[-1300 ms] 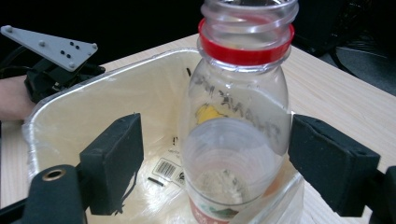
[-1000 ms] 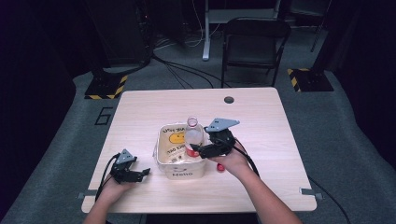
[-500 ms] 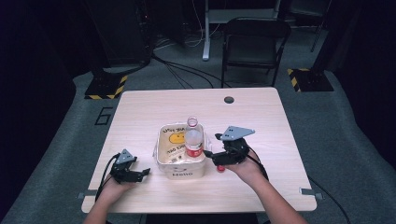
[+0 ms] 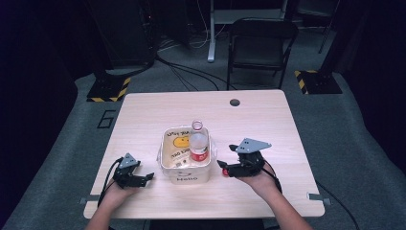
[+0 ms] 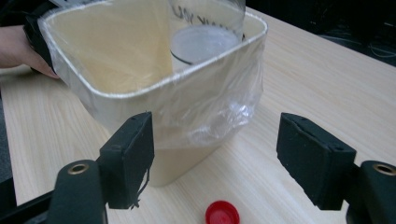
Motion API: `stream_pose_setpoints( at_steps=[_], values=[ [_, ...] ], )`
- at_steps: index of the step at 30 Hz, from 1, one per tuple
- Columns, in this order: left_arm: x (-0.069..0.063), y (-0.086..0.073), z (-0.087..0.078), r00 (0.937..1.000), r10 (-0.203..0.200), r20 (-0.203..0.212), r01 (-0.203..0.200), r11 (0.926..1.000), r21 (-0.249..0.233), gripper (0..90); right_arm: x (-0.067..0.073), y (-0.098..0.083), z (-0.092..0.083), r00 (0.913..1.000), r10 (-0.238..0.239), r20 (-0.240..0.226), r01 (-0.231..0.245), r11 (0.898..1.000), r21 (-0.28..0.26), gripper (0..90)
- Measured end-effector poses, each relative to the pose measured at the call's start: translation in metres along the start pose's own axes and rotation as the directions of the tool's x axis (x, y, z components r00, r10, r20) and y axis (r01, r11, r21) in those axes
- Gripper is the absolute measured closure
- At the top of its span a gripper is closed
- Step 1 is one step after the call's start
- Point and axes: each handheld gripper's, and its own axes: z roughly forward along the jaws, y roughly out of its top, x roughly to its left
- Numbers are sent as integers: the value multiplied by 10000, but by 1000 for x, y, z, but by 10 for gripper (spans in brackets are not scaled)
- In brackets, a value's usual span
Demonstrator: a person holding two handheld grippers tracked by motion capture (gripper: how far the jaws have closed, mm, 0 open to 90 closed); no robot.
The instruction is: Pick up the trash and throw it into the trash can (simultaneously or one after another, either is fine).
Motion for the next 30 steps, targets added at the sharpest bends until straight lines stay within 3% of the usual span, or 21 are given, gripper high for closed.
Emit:
stream_pose_setpoints(
  at_steps=[14,17,22,30],
  values=[
    [0,0,0,10000,-1,-2,1,10000,1,156,-5,-27,4,9997,115,201,-128,9979,633,307],
    [0,0,0,10000,1,1,-1,10000,1,156,-4,-37,8,9976,-261,642,186,9931,1156,352],
    [0,0,1,10000,3,13,-3,10000,-24,156,-5,-42,12,9994,30,339,-72,9924,1227,416],
    [1,1,1,10000,33,50,-33,10000,-1,156,-11,-50,23,9982,534,285,-571,9871,1493,427]
  ],
)
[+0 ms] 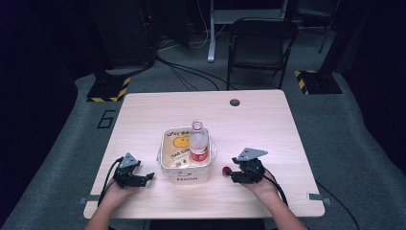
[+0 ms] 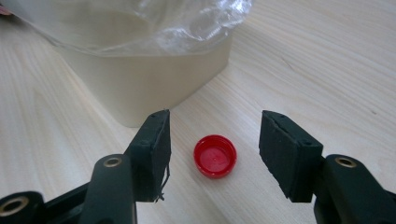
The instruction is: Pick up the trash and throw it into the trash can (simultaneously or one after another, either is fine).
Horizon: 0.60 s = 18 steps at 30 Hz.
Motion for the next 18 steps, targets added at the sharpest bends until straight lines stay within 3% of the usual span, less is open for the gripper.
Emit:
stream_pose_setpoints(
  at_steps=[10,18],
  values=[
    [0,0,0,10000,-38,-4,38,10000,-11,155,-14,-11,14,9994,355,-58,-352,9982,484,481],
    [0,0,0,10000,-28,-4,28,10000,-11,155,-15,-14,21,9987,457,-221,-449,9983,372,488]
  ],
)
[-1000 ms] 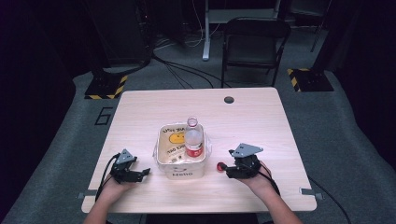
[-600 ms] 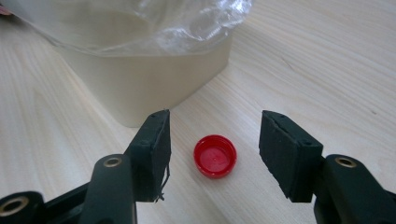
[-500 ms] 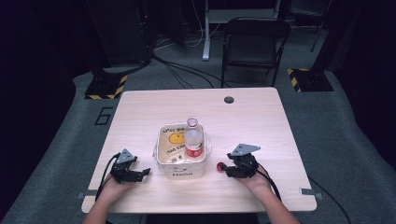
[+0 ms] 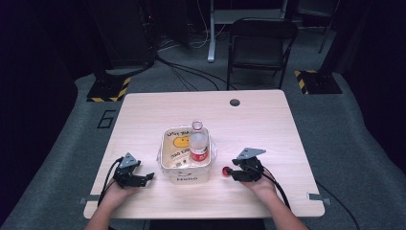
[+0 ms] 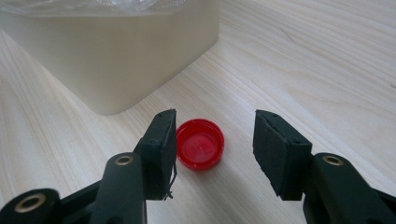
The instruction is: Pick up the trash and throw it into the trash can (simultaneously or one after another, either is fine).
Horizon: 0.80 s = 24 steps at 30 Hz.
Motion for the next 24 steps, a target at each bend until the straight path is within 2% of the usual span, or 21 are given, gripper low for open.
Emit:
stream_pose_setpoints(
  at_steps=[4,7,14,18,24],
  values=[
    [0,0,0,10000,26,0,-26,10000,6,155,6,0,8,9991,-408,-89,410,9990,186,495],
    [0,0,0,10000,26,1,-26,10000,6,155,8,-1,11,9985,-511,-204,519,9980,359,509],
    [0,0,0,10000,34,7,-34,10000,23,155,9,-2,16,9989,-405,-216,416,9976,547,516],
    [0,0,0,10000,32,0,-32,10000,6,155,9,-2,18,9984,-534,-200,546,9965,629,520],
    [0,0,0,10000,40,20,-40,10000,48,156,8,-2,18,9987,-493,-125,500,9963,700,570]
  ],
)
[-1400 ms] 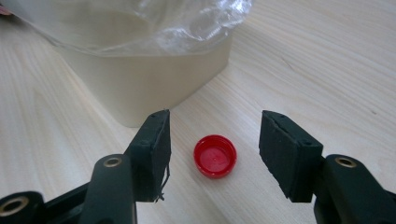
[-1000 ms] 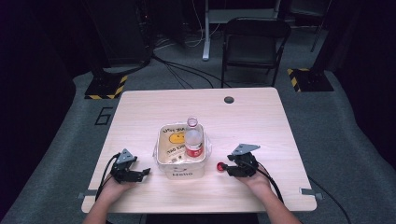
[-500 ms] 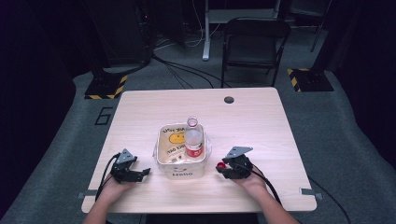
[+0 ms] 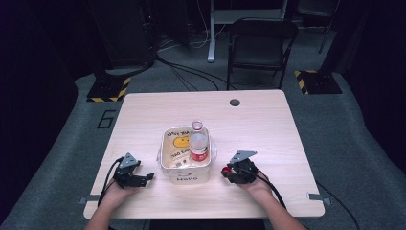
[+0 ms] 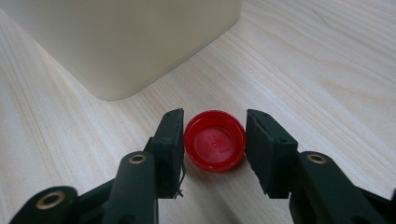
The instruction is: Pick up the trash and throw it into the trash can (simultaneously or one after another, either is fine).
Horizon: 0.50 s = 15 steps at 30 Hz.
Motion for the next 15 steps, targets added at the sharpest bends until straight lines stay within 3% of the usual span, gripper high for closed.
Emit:
stream_pose_setpoints(
  at_steps=[15],
  values=[
    [0,0,0,10000,45,38,-45,10000,11,155,-3,4,-12,9999,86,70,-84,9996,-275,575]
  ],
)
